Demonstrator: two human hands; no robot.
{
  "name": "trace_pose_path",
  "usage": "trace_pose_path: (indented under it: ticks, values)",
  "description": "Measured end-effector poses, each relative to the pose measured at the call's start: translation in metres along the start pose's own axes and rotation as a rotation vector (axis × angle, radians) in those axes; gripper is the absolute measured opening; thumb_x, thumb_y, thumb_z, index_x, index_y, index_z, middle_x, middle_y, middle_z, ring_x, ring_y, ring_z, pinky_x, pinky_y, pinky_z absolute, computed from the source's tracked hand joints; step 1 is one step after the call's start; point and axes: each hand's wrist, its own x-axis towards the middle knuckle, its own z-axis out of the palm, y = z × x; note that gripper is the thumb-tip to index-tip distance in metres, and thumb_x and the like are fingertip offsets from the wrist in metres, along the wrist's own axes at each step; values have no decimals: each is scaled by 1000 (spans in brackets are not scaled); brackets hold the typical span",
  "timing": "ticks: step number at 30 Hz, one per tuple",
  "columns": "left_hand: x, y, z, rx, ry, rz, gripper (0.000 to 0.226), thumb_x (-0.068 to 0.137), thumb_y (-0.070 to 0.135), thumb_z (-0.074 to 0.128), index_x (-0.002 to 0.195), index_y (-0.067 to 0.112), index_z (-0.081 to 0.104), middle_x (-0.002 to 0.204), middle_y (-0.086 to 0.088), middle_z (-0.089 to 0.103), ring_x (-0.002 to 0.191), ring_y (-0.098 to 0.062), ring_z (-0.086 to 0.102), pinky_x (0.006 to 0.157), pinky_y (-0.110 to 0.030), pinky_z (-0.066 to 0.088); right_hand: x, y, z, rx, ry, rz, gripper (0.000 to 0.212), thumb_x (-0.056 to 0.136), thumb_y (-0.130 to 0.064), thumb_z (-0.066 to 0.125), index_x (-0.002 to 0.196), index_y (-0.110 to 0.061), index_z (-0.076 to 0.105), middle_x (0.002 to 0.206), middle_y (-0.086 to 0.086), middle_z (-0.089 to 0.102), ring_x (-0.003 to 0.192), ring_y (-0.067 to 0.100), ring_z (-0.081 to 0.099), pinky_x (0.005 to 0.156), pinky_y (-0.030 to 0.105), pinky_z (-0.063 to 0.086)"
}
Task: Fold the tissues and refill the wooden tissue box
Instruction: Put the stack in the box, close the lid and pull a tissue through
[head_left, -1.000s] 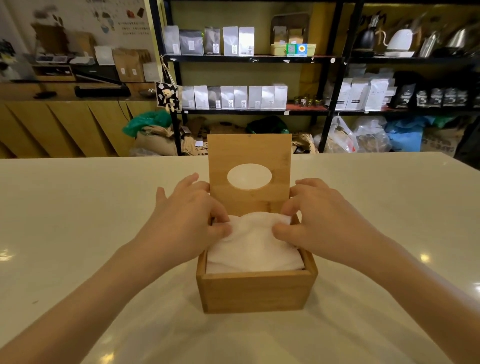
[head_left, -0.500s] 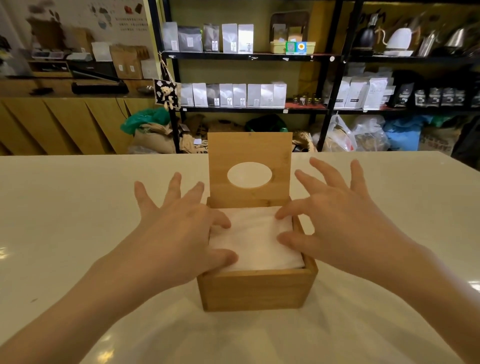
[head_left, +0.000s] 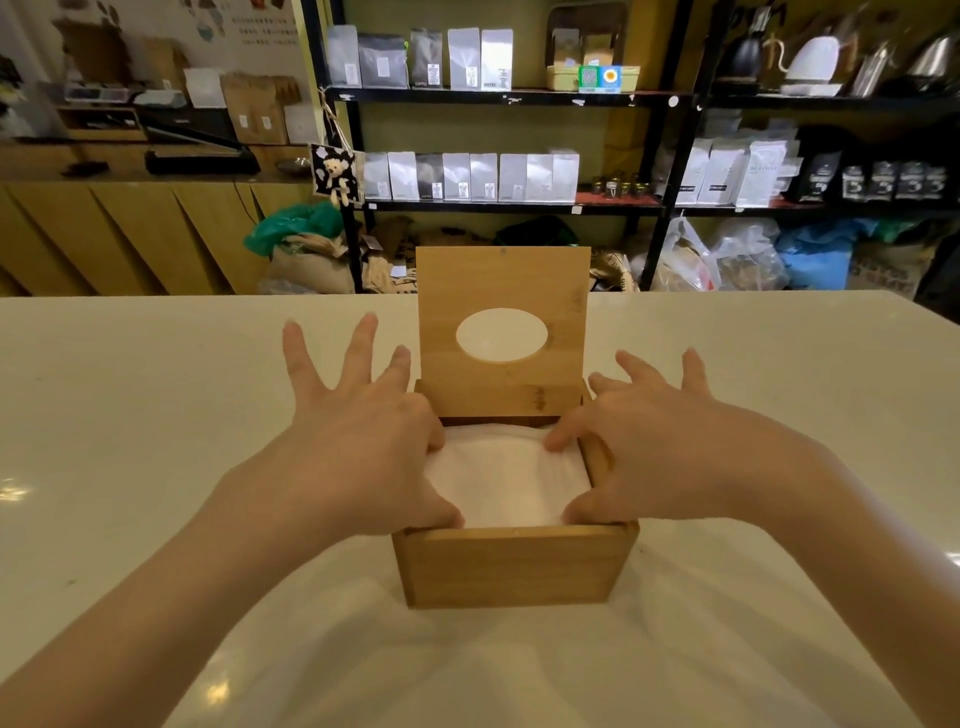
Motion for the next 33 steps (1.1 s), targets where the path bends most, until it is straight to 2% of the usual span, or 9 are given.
trace_pose_path:
  ticks: [4,7,12,16,19,23,26,29,33]
  values:
    - [8,0,-2,-21,-88,30,59,66,65,61,119,41,53,157,-2,6,138,-34,-25,94,-70,-22,5,-6,-5,-37,-42,-11,48,77,-41,65,122,-34,52,142,5,41,143,34,2,104,70,-10]
    - [12,0,-5,-50,-125,32,58,64,65,62,116,40,55,156,-3,11,139,-34,-23,95,-70,-22,9,-9,-12,-32,-53,13,47,73,-43,69,118,-30,58,134,4,48,140,34,10,104,69,-8]
    - [13,4,-8,-327,16,9,42,67,67,56,105,48,60,154,-3,20,141,-30,-15,102,-66,-17,14,-9,-11,208,149,50,28,84,-43,57,101,-24,67,126,4,54,139,31,15,110,62,0]
    - [8,4,8,-568,84,34,26,67,53,66,92,56,59,154,7,16,141,-20,-17,107,-60,-14,13,-9,11,424,274,47,17,86,-36,57,96,-35,70,140,-1,43,143,27,3,113,60,1]
    - [3,5,13,-717,45,36,20,68,48,68,76,59,53,153,7,13,141,-16,-13,112,-53,-11,10,-10,21,489,262,32,25,80,-42,62,105,-43,64,146,0,31,143,25,-1,114,58,6]
    - [8,9,18,-548,29,22,31,68,54,65,99,55,58,153,3,6,140,-20,-19,109,-56,-15,9,-13,22,400,243,35,37,74,-48,66,110,-45,61,146,0,27,142,25,-3,114,57,4]
    - [9,9,18,-504,-18,39,39,68,58,63,106,56,54,152,1,4,140,-23,-20,107,-59,-15,10,-15,20,293,222,60,40,75,-52,64,113,-44,58,148,1,23,142,27,-4,113,60,-3]
    - [7,8,17,-507,-34,57,40,68,58,63,107,56,54,152,-1,4,140,-23,-19,107,-59,-15,10,-17,19,244,205,55,40,76,-53,62,115,-45,57,147,2,24,141,28,-3,112,61,-4]
    - [4,4,10,-632,43,43,28,67,52,67,95,48,62,153,0,17,142,-19,-9,111,-54,-9,5,-9,11,411,175,13,35,76,-45,65,111,-40,61,143,1,30,140,27,3,113,57,6]
